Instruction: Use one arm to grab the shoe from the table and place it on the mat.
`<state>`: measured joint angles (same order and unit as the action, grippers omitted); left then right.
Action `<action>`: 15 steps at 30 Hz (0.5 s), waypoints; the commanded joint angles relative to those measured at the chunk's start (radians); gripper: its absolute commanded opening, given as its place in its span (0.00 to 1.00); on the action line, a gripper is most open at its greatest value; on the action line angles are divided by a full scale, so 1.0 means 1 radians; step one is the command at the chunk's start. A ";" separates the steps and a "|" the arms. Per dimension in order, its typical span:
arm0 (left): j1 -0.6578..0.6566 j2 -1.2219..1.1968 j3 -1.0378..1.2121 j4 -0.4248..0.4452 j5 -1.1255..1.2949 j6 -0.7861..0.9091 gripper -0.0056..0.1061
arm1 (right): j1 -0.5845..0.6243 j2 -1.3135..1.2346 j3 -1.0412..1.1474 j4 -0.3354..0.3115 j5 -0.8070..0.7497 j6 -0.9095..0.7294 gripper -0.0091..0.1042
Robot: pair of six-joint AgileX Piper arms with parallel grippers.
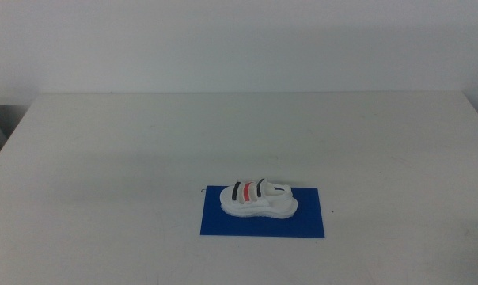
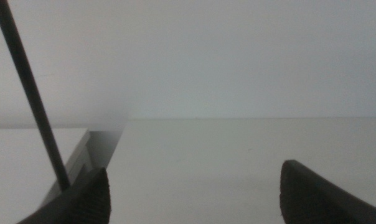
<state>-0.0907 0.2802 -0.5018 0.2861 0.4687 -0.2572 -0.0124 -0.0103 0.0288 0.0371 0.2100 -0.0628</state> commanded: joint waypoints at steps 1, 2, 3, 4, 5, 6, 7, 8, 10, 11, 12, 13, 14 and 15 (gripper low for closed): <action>0.005 -0.075 0.065 0.000 -0.146 -0.017 0.89 | -0.002 -0.026 0.005 -0.009 -0.076 -0.008 0.65; 0.009 -0.110 0.120 -0.024 -0.177 -0.016 0.89 | -0.002 -0.026 0.005 -0.009 -0.076 -0.008 0.65; 0.011 -0.129 0.154 -0.040 -0.195 -0.012 0.89 | -0.002 -0.026 0.005 -0.009 -0.076 -0.008 0.65; 0.017 -0.162 0.196 -0.060 -0.217 -0.004 0.89 | -0.002 -0.026 0.005 -0.009 -0.076 -0.008 0.65; 0.022 -0.185 0.236 -0.079 -0.237 0.004 0.89 | -0.002 -0.026 0.005 -0.009 -0.076 -0.008 0.65; 0.026 -0.200 0.265 -0.098 -0.253 0.012 0.89 | -0.002 -0.026 0.005 -0.009 -0.076 -0.008 0.65; 0.033 -0.215 0.300 -0.122 -0.272 0.024 0.89 | -0.002 -0.026 0.005 -0.009 -0.076 -0.008 0.65; 0.037 -0.228 0.332 -0.151 -0.290 0.037 0.89 | -0.002 -0.026 0.005 -0.009 -0.076 -0.008 0.65; 0.045 -0.245 0.384 -0.202 -0.330 0.076 0.89 | -0.002 -0.026 0.005 -0.009 -0.076 -0.008 0.65; 0.048 -0.255 0.410 -0.230 -0.353 0.101 0.89 | -0.002 -0.026 0.005 -0.009 -0.076 -0.008 0.65; 0.047 -0.263 0.428 -0.251 -0.374 0.120 0.89 | -0.002 -0.026 0.005 -0.009 -0.076 -0.008 0.65; 0.047 -0.274 0.449 -0.265 -0.397 0.142 0.89 | -0.002 -0.026 0.005 -0.009 -0.076 -0.008 0.65; 0.047 -0.286 0.468 -0.272 -0.417 0.159 0.89 | -0.002 -0.026 0.005 -0.009 -0.076 -0.008 0.65; 0.047 -0.298 0.484 -0.275 -0.429 0.170 0.89 | -0.002 -0.026 0.005 -0.009 -0.076 -0.008 0.65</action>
<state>-0.0427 -0.0083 -0.0100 0.0421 0.1598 -0.1104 -0.0124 -0.0103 0.0288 0.0371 0.2100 -0.0628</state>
